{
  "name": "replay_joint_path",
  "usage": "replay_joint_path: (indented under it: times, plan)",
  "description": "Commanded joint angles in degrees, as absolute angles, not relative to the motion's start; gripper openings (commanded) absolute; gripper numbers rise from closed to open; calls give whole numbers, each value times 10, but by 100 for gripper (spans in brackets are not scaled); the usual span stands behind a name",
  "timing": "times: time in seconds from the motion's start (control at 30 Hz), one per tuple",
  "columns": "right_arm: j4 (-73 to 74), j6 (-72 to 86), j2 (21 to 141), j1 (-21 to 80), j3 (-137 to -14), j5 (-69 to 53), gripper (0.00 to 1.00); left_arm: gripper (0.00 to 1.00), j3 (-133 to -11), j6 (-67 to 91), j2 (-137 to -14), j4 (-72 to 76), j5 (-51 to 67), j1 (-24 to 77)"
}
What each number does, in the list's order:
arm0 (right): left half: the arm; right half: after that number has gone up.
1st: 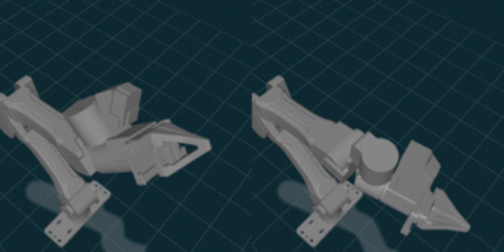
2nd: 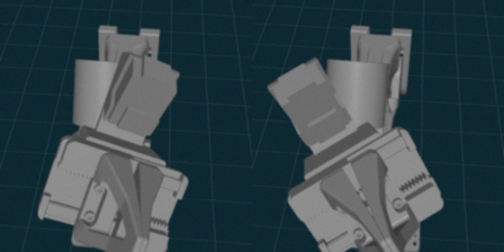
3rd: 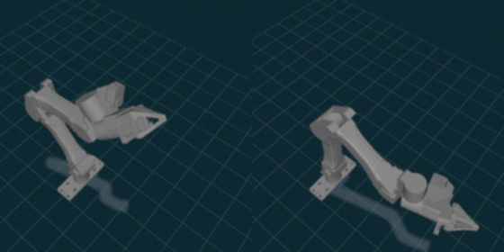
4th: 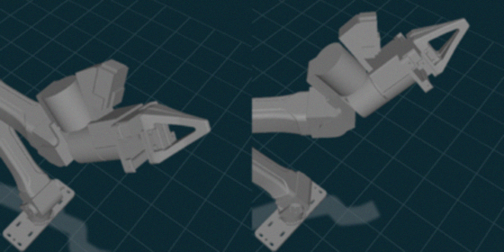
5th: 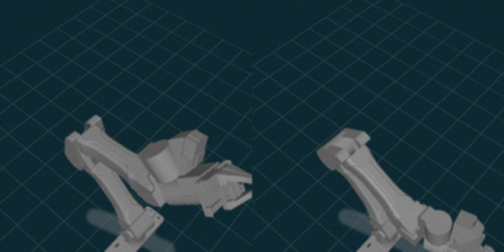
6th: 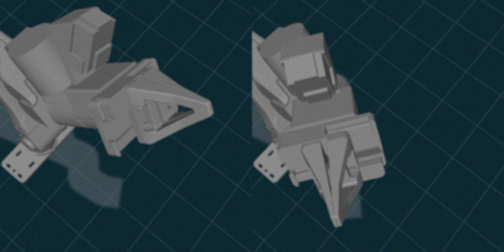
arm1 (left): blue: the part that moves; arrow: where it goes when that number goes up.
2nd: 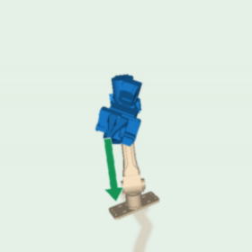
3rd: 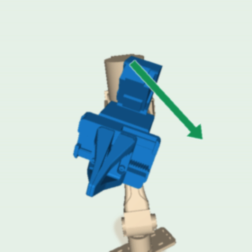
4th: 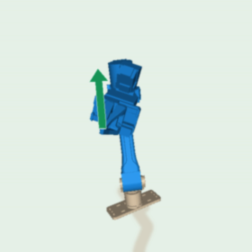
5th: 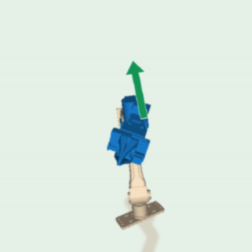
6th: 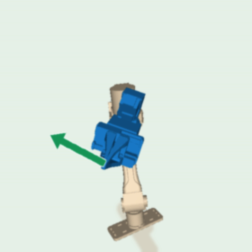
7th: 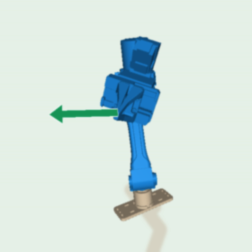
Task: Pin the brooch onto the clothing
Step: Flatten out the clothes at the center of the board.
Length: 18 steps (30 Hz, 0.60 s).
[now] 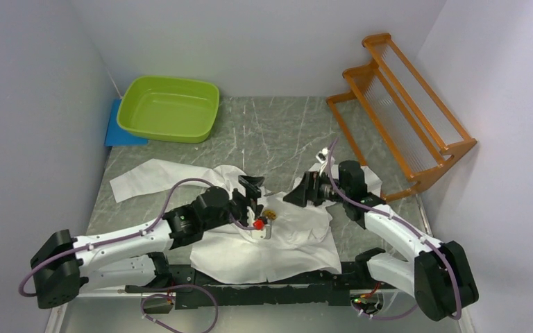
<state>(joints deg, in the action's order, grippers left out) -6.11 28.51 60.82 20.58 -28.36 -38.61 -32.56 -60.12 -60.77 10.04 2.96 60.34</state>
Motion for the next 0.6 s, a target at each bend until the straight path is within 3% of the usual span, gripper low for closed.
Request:
replay_joint_path:
  times: [0.0,0.1,0.3,0.43,0.57]
  plan:
    - [-98,343,613,222,-223,-404,82,94,-332,-507,-552,154,-20,605]
    - [-73,358,623,233,-188,-368,75,94,-353,-369,-547,158,-76,603]
    - [-25,339,636,236,-171,-327,74,95,-455,-95,-618,34,-211,555]
    - [21,287,573,237,-219,-303,85,95,-550,91,-688,-115,-173,474]
    - [42,252,513,237,-265,-244,97,91,-632,169,-778,-201,-96,414]
